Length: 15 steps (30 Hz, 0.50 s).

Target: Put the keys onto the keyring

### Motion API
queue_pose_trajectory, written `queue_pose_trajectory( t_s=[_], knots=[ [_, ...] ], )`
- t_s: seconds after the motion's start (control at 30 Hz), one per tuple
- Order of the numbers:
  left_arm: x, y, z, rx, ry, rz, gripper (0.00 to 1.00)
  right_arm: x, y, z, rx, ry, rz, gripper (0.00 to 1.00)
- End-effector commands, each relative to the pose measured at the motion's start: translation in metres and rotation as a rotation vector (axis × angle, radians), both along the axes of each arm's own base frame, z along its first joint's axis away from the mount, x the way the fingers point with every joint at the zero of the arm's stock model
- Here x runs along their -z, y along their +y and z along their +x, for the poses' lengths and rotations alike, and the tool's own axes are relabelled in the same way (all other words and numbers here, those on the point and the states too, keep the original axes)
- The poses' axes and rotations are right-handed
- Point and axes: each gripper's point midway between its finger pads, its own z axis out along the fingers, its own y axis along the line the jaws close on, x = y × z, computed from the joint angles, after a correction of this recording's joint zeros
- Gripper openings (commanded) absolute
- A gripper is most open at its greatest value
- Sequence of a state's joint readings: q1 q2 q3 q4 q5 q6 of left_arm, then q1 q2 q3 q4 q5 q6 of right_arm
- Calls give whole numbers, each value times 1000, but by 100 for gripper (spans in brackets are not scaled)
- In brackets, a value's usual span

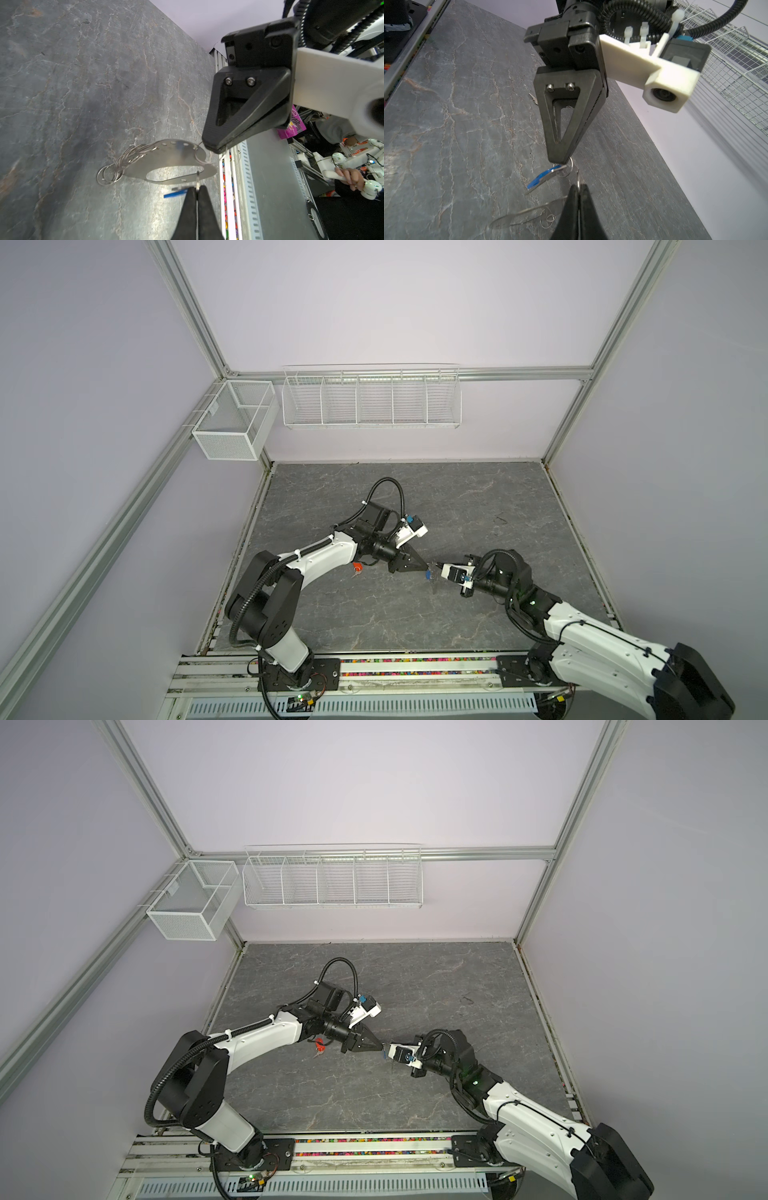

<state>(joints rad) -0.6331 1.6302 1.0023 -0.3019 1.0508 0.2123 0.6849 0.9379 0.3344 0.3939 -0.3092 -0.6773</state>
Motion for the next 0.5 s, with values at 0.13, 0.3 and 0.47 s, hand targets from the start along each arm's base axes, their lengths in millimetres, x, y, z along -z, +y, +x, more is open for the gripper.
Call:
queue_pose_trajectory(
  t_s=[0.13,0.3,0.47],
  knots=[
    [35,16,12,-100,41,134,0,-10,0,0,-12,-12,45,7],
    [76,23,18,-180,88,224,0,-13,2,-2,-27,-6,50,7],
    [99,27,28,-264,82,271,0,-11,4,-4,-45,14,44,7]
  ],
)
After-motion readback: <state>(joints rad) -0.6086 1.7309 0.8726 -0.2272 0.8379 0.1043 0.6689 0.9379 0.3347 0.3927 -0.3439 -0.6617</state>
